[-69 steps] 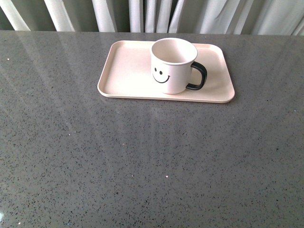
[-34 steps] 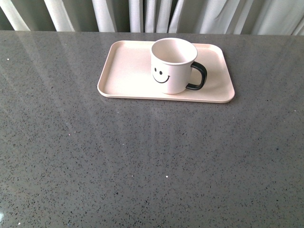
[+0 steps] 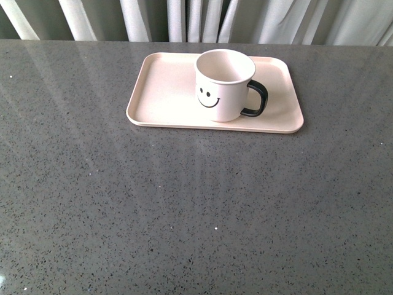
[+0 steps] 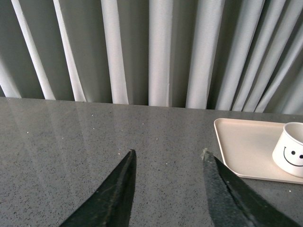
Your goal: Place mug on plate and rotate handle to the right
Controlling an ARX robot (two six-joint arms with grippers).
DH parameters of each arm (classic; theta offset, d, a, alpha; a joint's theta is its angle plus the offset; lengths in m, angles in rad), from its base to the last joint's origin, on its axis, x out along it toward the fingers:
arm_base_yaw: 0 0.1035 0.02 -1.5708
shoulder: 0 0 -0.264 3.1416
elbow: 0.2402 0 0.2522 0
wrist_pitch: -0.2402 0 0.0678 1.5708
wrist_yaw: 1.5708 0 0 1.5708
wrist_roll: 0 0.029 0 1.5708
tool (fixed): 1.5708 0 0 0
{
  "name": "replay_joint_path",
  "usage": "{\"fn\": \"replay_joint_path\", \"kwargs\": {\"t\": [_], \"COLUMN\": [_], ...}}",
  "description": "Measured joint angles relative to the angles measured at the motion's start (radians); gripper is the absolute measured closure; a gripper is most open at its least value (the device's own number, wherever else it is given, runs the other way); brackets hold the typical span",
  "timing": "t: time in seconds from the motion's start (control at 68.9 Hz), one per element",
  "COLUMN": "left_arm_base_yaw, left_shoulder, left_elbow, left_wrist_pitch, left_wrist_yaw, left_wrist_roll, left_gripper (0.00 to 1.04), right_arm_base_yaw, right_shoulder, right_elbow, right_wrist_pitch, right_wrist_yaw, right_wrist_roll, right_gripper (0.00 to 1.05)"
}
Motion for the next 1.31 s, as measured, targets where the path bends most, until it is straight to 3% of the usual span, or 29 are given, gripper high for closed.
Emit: {"fn": "replay_joint_path", "kwargs": {"t": [0.261, 0.29, 0.363, 0.392, 0.479, 0.624, 0.9, 1.307], "left_arm_base_yaw": [0.0, 0.0, 0.0, 0.0, 0.0, 0.0, 0.0, 0.0], "left_shoulder": [0.0, 0.0, 0.0, 0.0, 0.0, 0.0, -0.001, -0.001], "left_elbow": [0.0, 0.0, 0.0, 0.0, 0.0, 0.0, 0.0, 0.0], "left_wrist_pitch": [0.0, 0.0, 0.0, 0.0, 0.0, 0.0, 0.0, 0.0], "left_wrist_yaw": [0.0, 0.0, 0.001, 0.0, 0.0, 0.0, 0.0, 0.0], "left_wrist_roll": [0.0, 0.001, 0.001, 0.001, 0.001, 0.001, 0.001, 0.001], "left_gripper": [0.08, 0.08, 0.09, 0.09, 0.09, 0.09, 0.09, 0.09], "right_arm_base_yaw": [0.0, -0.002, -0.074, -0.083, -0.116, -0.105, 0.041, 0.137], "right_shoulder": [0.0, 0.003, 0.323, 0.459, 0.833, 1.228, 1.803, 2.041], "right_elbow": [0.0, 0.001, 0.192, 0.241, 0.402, 0.605, 1.037, 1.345], "right_wrist_pitch": [0.0, -0.003, -0.369, -0.356, -0.102, 0.099, 0.051, -0.081], "right_wrist_yaw": [0.0, -0.006, -0.304, -0.335, -0.303, -0.238, -0.191, -0.149], "right_wrist_roll": [0.0, -0.003, -0.168, -0.219, -0.282, -0.259, -0.072, 0.054], "right_gripper": [0.09, 0.09, 0.09, 0.09, 0.09, 0.09, 0.09, 0.09]}}
